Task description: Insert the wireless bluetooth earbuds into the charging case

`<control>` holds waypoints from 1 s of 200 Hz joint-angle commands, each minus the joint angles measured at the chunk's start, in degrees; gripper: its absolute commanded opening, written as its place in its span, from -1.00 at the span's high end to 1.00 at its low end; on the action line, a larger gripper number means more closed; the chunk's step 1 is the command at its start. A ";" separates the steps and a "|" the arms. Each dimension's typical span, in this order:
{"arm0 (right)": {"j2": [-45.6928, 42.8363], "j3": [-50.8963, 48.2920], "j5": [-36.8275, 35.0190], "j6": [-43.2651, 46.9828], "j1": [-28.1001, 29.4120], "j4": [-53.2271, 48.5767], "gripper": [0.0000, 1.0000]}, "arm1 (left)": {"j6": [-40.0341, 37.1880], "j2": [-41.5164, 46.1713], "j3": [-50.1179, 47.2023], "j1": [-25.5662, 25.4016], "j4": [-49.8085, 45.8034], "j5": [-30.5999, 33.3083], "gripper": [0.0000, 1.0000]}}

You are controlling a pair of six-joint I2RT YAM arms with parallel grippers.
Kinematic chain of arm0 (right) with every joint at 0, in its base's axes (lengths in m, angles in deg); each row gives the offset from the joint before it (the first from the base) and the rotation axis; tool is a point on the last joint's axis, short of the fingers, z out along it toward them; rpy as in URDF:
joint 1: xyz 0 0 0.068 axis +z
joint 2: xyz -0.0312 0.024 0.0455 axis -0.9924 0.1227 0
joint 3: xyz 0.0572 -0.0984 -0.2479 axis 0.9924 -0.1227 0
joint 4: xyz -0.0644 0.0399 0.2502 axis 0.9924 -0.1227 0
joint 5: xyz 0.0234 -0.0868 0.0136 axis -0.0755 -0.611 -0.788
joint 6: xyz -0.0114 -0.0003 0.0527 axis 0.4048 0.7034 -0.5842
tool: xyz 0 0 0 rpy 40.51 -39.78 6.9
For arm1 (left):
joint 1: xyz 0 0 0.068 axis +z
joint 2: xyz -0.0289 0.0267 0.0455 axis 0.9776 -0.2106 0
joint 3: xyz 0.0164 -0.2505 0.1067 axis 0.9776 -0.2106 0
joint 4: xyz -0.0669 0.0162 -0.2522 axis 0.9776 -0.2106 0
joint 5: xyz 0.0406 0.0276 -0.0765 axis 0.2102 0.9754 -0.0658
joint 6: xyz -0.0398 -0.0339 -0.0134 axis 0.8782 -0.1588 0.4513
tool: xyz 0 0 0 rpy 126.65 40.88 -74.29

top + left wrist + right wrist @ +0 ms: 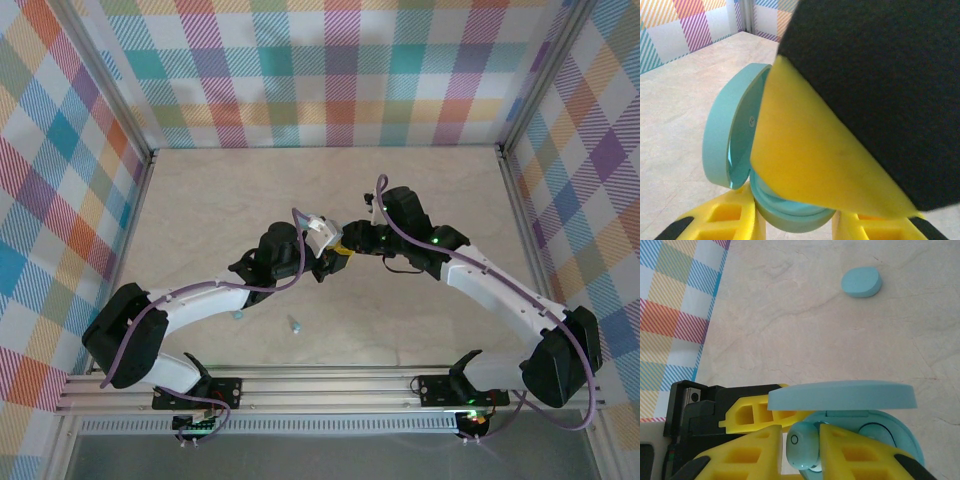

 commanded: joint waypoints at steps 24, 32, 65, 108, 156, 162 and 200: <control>-2.02 1.33 -1.70 1.05 0.32 -3.34 0.43 | -0.21 0.59 1.85 -0.79 1.42 -0.32 0.73; -2.59 1.67 -2.17 1.21 0.32 -3.87 0.43 | -0.21 0.63 1.73 -0.76 1.41 -0.24 0.73; -4.38 3.18 -3.70 2.01 0.32 -6.26 0.40 | -0.30 0.63 1.58 -0.79 1.42 -0.15 0.73; -5.87 4.26 -3.60 2.44 0.32 -7.12 0.36 | -0.30 1.05 1.54 -0.80 1.11 -0.27 0.73; -7.01 9.43 -4.27 6.27 -0.44 -11.15 0.33 | -1.04 2.60 1.25 -0.83 -0.85 -0.58 0.73; -6.73 10.40 -4.08 6.81 -0.75 -12.12 0.33 | -1.24 2.82 1.21 -0.80 -1.15 -0.82 0.73; -3.70 15.88 -0.87 9.99 -3.64 -18.46 0.28 | -2.04 4.96 -1.10 -0.79 -1.54 -1.83 0.72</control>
